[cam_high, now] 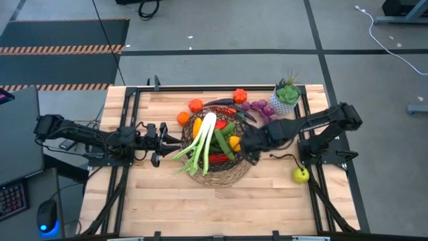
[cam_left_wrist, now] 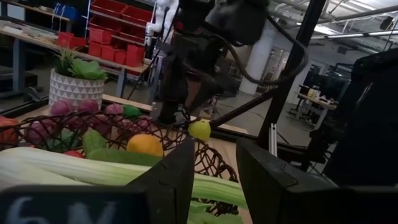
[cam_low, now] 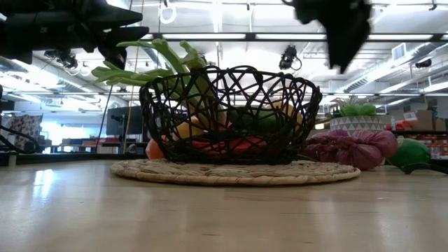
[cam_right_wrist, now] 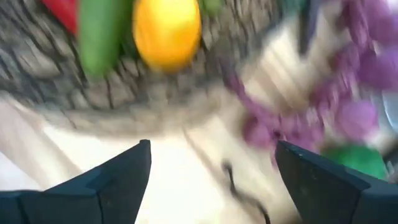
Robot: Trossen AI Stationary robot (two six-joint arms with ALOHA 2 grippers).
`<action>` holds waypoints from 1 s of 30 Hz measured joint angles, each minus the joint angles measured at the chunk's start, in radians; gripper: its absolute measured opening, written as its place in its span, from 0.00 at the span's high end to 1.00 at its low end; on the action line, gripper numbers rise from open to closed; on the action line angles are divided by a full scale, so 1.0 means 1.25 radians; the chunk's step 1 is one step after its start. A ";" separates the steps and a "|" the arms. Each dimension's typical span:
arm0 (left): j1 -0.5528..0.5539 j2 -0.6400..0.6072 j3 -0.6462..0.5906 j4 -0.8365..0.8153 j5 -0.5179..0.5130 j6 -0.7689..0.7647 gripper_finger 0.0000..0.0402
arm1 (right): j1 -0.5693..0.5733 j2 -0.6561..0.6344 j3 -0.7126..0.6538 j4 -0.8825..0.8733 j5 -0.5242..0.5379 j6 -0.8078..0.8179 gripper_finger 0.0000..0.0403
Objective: Build produce basket
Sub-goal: Put the green guava into the black basket
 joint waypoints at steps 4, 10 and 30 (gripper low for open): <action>0.000 0.000 0.000 -0.006 0.000 0.002 0.69 | 0.085 0.000 0.000 -0.084 -0.008 0.112 0.14; 0.000 0.000 0.000 -0.024 0.000 0.015 0.69 | 0.213 0.000 0.000 -0.097 -0.001 0.268 0.14; 0.000 0.000 0.000 -0.024 0.000 -0.008 0.70 | 0.473 0.000 -0.126 -0.137 -0.083 0.712 0.14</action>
